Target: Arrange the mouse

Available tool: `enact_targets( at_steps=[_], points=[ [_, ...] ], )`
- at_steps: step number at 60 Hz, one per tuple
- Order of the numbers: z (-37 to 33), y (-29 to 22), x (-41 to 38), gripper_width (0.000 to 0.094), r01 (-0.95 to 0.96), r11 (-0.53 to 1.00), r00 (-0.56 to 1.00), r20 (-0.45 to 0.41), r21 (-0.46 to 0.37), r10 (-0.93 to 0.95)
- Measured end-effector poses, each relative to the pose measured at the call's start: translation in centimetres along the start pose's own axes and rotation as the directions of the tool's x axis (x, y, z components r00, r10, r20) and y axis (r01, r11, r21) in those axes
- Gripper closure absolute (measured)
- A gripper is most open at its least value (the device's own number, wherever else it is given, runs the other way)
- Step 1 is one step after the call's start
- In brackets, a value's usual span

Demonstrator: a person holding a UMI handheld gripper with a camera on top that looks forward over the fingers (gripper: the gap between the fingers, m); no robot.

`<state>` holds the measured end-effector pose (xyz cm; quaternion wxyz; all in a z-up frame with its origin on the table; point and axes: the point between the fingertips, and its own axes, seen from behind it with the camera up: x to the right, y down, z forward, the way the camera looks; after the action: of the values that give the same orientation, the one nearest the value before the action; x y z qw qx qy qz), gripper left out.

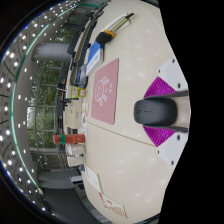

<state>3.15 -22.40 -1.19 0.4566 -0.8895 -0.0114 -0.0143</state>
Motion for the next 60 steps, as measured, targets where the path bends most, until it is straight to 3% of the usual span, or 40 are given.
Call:
enact_targets(
  at_steps=[14, 26, 34, 44, 60],
  points=[
    [-0.8, -1.4, -0.1, 0.0598, -0.001, 1.0, 1.0, 0.017, 0.001, 0.001],
    [-3.9, -15.0, 0.9, 0.0598, -0.012, 0.979, 1.0, 0.023, 0.203, 0.008],
    [-1.7, -23.4, 3.7, 0.06, -0.034, 0.959, 0.999, 0.0, 0.281, 0.036],
    [8.1, -24.7, 6.7, 0.06, -0.057, 0.976, 0.998, -0.027, 0.21, 0.064],
    [19.3, -16.0, 9.6, 0.0563, -0.083, 0.996, 0.992, -0.094, -0.012, 0.082]
  ],
)
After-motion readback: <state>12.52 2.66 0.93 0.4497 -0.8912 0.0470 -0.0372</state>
